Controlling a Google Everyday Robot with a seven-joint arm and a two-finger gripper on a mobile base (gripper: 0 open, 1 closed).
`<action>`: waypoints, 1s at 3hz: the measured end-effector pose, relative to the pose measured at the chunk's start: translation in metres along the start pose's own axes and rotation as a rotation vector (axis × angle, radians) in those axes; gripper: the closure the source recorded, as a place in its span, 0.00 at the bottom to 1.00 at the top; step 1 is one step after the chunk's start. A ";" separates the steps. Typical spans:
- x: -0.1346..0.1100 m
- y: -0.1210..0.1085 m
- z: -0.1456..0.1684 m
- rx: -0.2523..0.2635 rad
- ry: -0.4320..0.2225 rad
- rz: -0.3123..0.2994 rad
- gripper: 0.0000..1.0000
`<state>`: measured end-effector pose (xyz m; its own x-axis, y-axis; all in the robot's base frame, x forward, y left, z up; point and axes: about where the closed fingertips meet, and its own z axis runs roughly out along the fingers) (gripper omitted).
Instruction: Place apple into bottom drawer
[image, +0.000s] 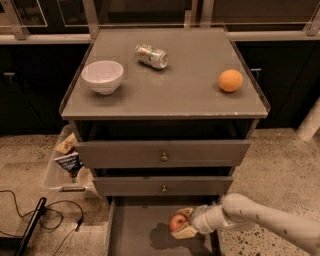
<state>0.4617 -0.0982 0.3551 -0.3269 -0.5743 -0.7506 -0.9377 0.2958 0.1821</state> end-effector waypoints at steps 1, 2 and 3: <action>0.074 -0.020 0.068 -0.007 -0.015 0.096 1.00; 0.070 -0.021 0.065 -0.006 -0.013 0.089 1.00; 0.097 -0.028 0.087 -0.011 -0.008 0.121 1.00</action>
Offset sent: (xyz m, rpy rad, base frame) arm 0.0094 -0.0025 -0.0708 0.0054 0.0371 -0.0376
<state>0.4661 -0.0957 0.2218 -0.4369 -0.5290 -0.7276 -0.8927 0.3541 0.2786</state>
